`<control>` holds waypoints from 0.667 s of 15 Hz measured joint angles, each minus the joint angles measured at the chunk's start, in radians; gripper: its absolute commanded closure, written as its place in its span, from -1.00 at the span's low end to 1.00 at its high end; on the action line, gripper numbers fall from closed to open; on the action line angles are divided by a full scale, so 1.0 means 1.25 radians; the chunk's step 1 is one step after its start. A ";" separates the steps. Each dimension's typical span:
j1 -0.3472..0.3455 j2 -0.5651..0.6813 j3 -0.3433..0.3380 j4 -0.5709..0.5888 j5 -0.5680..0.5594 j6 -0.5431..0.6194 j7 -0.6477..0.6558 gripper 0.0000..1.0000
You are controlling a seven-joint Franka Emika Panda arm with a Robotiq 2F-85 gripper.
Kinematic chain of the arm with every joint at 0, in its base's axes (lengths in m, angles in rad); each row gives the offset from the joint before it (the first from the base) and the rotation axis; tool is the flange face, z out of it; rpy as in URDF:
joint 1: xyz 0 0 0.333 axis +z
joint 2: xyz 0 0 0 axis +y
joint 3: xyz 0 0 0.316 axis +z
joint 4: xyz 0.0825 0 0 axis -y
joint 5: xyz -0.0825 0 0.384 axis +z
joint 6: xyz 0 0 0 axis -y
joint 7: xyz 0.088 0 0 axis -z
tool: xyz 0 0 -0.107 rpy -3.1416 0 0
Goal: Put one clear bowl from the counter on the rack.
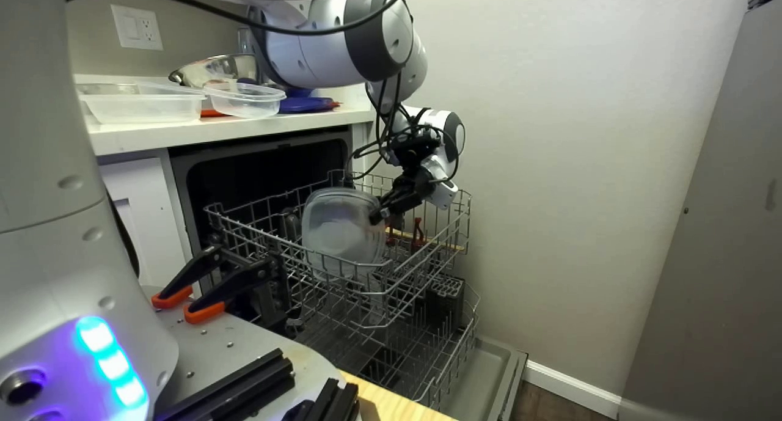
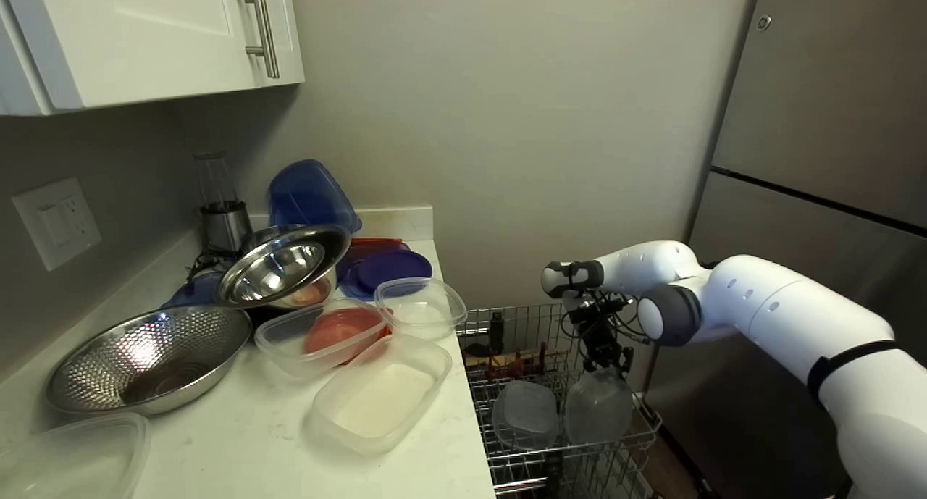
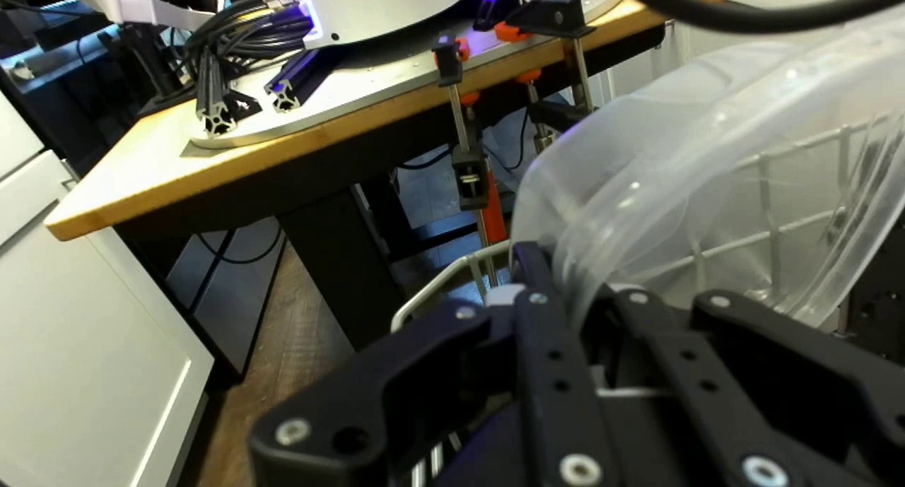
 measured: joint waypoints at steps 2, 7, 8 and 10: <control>-0.003 0.000 -0.002 -0.008 0.010 0.003 0.023 0.97; 0.000 0.000 -0.013 -0.035 0.016 0.054 0.104 0.97; 0.002 0.000 -0.018 -0.040 0.016 0.068 0.125 0.97; 0.005 0.000 -0.025 -0.046 0.016 0.092 0.162 0.97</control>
